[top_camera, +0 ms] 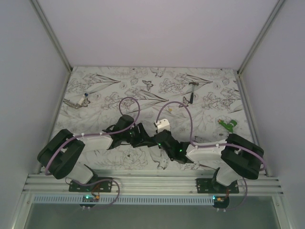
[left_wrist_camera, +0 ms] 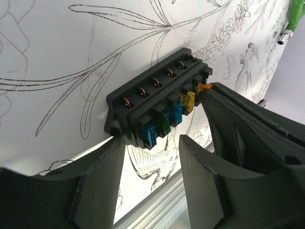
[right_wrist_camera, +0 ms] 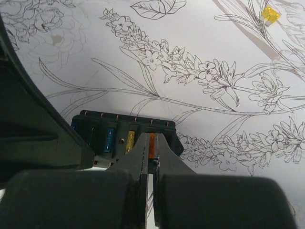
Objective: Snap on the fuse box
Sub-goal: Install the fuse at the fuse box base.
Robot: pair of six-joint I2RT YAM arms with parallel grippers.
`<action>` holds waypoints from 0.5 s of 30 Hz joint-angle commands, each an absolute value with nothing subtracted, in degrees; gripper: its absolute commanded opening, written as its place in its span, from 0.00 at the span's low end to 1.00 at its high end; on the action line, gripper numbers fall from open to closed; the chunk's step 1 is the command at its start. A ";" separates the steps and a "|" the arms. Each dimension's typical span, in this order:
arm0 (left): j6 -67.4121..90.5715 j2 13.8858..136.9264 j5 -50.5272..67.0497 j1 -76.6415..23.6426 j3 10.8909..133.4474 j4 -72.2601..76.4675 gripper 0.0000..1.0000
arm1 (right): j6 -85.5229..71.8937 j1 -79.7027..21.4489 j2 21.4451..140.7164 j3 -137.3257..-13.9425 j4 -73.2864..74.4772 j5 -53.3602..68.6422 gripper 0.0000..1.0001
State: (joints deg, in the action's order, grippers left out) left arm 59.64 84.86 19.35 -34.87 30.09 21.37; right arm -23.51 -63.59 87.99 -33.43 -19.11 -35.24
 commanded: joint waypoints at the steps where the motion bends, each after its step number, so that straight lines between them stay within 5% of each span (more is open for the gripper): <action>1: 59.48 85.40 17.31 -34.54 30.56 18.43 0.53 | -19.81 -64.51 85.95 -33.46 -16.35 -34.91 0.00; 15: 59.23 84.31 17.24 -34.54 30.66 17.30 0.54 | -21.40 -64.42 85.40 -34.39 -18.78 -39.87 0.00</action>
